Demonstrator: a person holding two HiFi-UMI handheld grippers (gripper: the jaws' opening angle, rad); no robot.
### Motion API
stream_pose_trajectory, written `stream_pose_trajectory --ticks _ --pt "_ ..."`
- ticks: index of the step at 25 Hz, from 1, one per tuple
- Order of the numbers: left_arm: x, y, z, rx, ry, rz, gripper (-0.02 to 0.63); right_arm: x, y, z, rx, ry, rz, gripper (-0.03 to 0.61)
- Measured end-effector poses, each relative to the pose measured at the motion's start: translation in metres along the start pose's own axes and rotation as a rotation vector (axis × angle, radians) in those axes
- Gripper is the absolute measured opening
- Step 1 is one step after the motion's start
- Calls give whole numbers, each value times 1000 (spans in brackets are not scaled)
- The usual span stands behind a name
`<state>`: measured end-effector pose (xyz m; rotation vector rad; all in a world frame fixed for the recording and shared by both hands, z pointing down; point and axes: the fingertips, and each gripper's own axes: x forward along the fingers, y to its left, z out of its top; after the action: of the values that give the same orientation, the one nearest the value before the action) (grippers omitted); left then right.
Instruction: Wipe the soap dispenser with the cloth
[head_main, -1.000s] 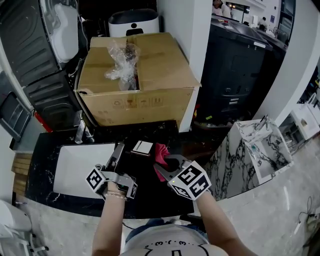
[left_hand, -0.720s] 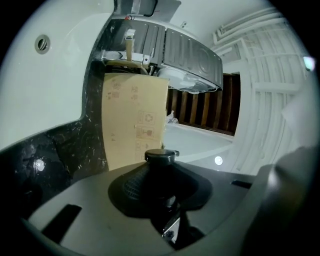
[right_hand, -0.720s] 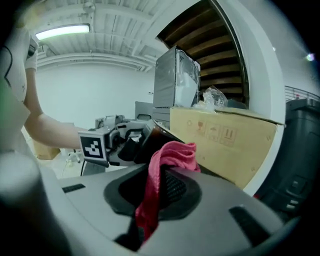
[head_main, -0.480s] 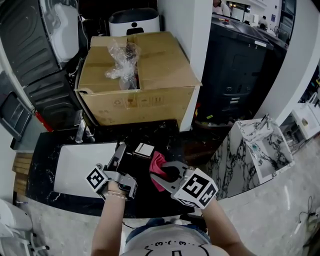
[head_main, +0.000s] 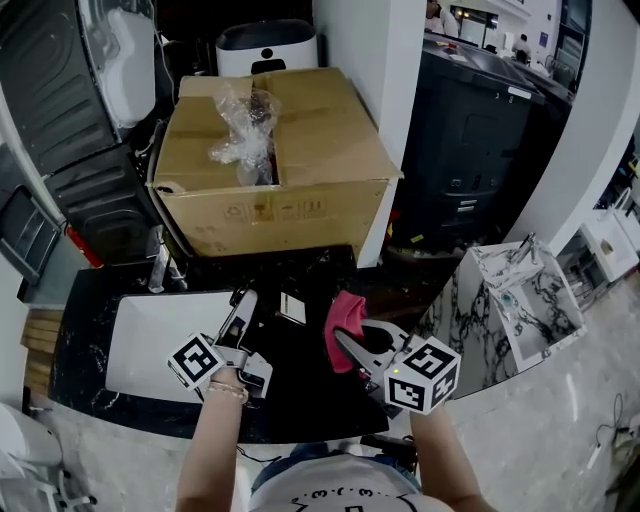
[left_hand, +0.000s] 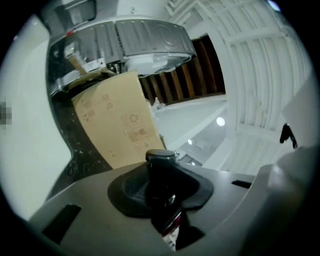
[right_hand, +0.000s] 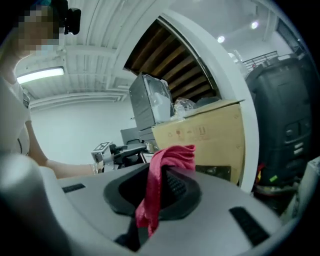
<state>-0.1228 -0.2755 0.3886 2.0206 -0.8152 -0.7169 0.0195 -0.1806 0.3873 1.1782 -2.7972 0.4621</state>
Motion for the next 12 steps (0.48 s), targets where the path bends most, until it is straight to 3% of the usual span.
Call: stream_pose_trajectory --ticks 6,8,12 --pt "32 11 2 524 242 28 109 -10 -28 -18 98 24 -104 51" --pt "41 23 -2 633 320 26 109 -9 -28 -28 99 61 -111 51" --pt "62 50 -8 779 422 2 107 -5 -28 -40 95 113 -129 51"
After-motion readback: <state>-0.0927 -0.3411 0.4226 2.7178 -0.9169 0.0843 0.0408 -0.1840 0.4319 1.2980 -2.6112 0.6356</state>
